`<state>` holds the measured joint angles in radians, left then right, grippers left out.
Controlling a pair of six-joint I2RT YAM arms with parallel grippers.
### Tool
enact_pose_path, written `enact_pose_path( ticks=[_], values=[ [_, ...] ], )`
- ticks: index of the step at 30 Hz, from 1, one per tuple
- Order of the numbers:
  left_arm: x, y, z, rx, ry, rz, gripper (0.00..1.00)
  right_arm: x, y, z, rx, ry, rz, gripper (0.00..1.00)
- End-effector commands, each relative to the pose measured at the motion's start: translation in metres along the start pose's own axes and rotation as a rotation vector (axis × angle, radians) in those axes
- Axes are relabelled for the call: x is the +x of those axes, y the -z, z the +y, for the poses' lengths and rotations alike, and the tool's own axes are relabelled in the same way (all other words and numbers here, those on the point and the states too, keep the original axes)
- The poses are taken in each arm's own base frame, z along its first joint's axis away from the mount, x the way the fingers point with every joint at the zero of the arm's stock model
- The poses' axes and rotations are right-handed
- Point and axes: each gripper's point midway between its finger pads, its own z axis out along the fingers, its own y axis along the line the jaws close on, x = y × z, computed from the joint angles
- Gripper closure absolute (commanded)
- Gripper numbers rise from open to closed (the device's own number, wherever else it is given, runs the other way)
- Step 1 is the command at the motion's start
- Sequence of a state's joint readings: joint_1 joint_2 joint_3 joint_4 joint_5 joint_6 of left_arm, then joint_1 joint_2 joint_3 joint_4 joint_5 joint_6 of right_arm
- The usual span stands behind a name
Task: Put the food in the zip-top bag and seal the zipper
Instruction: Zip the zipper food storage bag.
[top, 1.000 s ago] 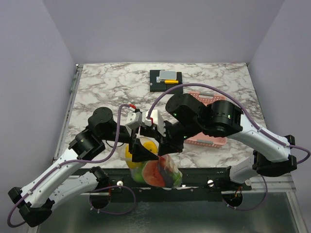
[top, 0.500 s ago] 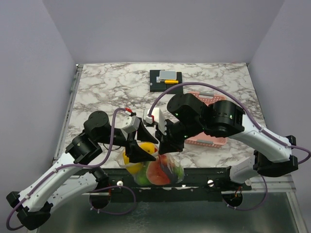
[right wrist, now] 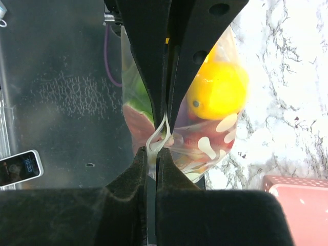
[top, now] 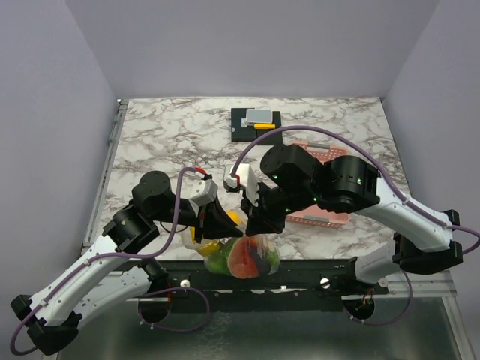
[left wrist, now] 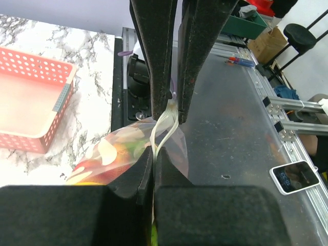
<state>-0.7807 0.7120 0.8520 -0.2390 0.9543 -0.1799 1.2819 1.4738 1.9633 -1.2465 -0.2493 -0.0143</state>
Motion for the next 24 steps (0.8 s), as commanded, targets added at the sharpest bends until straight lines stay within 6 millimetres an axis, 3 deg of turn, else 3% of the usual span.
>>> enact_pose_path(
  ticks=[1, 6, 13, 24],
  values=[
    [0.001, 0.002, -0.003, 0.008, -0.012, 0.007, 1.00, -0.014, 0.010, 0.002, 0.017, 0.019, -0.095, 0.99],
    [-0.002, 0.004, -0.002, -0.018, -0.025, -0.004, 1.00, -0.007, 0.011, -0.005, 0.070, -0.031, -0.111, 0.93],
    [-0.006, 0.006, 0.004, -0.074, -0.019, -0.021, 1.00, -0.007, 0.026, -0.017, 0.161, -0.082, -0.259, 0.50],
    [-0.019, 0.013, 0.005, -0.142, -0.009, -0.069, 1.00, 0.000, 0.027, -0.021, 0.168, -0.047, -0.512, 0.45]
  ],
)
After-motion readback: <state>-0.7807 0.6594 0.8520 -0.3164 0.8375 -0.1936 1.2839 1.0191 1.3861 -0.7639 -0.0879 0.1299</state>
